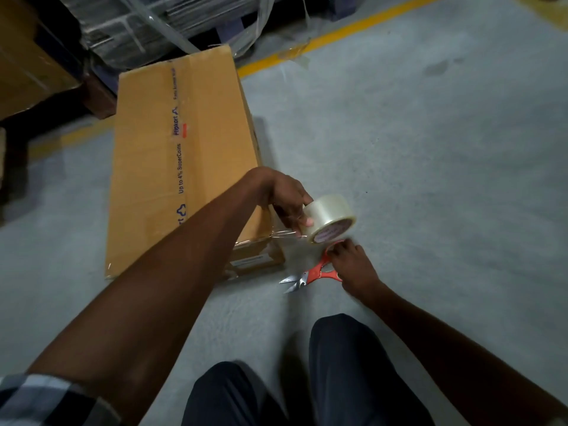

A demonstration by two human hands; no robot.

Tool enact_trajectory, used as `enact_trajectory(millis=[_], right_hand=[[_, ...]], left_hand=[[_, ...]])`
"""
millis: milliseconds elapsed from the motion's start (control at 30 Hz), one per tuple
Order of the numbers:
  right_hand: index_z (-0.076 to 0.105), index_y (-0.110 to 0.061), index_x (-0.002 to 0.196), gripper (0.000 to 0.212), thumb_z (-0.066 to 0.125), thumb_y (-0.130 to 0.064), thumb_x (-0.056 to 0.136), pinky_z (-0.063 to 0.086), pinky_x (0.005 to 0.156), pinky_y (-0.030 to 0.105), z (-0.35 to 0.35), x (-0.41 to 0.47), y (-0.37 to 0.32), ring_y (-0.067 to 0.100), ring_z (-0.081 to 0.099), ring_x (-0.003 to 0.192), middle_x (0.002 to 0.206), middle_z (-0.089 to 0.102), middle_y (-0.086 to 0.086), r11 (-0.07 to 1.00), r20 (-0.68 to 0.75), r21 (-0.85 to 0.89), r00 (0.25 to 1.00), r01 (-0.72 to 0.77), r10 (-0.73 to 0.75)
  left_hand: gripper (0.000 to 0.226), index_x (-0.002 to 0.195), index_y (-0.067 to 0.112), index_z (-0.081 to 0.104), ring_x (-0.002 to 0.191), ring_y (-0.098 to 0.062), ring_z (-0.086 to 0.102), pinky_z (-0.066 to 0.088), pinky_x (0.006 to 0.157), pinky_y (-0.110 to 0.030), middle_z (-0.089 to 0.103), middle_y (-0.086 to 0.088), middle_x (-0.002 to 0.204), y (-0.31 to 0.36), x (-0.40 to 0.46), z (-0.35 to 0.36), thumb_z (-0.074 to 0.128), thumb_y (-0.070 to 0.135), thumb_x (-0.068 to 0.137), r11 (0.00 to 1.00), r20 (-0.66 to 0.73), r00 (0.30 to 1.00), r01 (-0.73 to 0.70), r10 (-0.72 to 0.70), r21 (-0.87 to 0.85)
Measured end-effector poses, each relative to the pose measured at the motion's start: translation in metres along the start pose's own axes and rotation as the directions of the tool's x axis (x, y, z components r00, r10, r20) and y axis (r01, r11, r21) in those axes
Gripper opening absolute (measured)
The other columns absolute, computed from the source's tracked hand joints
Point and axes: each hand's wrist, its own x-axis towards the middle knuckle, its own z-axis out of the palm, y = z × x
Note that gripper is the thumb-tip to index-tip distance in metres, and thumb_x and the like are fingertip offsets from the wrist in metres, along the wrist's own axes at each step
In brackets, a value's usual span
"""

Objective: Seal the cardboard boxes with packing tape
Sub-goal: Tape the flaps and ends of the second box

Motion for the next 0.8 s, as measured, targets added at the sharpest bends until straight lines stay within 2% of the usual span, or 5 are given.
enact_trajectory(millis=[133,400,533,667,800], right_hand=[[0.059,-0.014,0.127,0.060,0.080,-0.042,0.078,0.047,0.093,0.034,-0.027,-0.014,0.010,0.027,0.052,0.124,0.127,0.060,0.008,0.998,0.172,0.035,0.984,-0.045,0.038],[0.067,-0.011,0.083,0.088,0.072,-0.092,0.050,0.047,0.069,0.025,-0.101,-0.098,0.038,0.015,0.059,0.072,0.075,0.064,0.001,0.637,0.516,0.712,0.835,-0.296,-0.188],[0.050,0.012,0.129,0.127,0.055,-0.096,0.063,0.050,0.068,0.027,-0.116,-0.126,0.013,0.022,0.057,0.077,0.085,0.059,0.013,0.456,0.471,0.840,0.814,-0.295,-0.341],[0.056,0.009,0.115,0.121,0.055,-0.098,0.059,0.050,0.064,0.029,-0.119,-0.129,-0.015,0.025,0.059,0.075,0.086,0.062,0.015,0.353,0.391,0.895,0.862,-0.274,-0.323],[0.058,-0.006,0.092,0.088,0.051,-0.091,0.072,0.047,0.053,0.027,-0.113,-0.119,-0.045,0.020,0.058,0.064,0.077,0.061,0.013,0.247,0.351,0.922,0.912,-0.297,-0.213]], left_hand=[[0.036,0.130,0.002,0.066,0.071,-0.014,0.075,0.057,0.062,-0.018,0.078,-0.004,0.078,0.001,-0.006,0.003,0.069,0.002,0.094,0.999,-0.029,0.999,-0.031,0.031,-0.023],[0.044,0.136,-0.004,0.059,0.107,-0.033,0.072,0.060,0.088,-0.027,0.072,-0.024,0.120,-0.006,-0.003,0.003,0.070,0.003,0.094,0.995,-0.072,0.995,-0.074,0.069,-0.072],[0.037,0.129,0.002,0.055,0.092,-0.018,0.076,0.057,0.086,-0.024,0.069,-0.027,0.124,-0.006,-0.001,0.004,0.070,0.008,0.095,0.995,-0.068,0.994,-0.090,0.086,-0.050],[0.036,0.130,-0.003,0.054,0.076,-0.006,0.075,0.057,0.076,-0.017,0.077,-0.017,0.104,-0.004,-0.002,0.007,0.067,0.007,0.097,0.994,-0.114,0.989,-0.103,0.099,-0.033],[0.042,0.134,-0.013,0.057,0.071,-0.009,0.074,0.051,0.103,-0.033,0.075,-0.018,0.113,-0.002,-0.010,0.011,0.066,0.005,0.097,0.993,-0.115,0.987,-0.117,0.113,-0.030]])
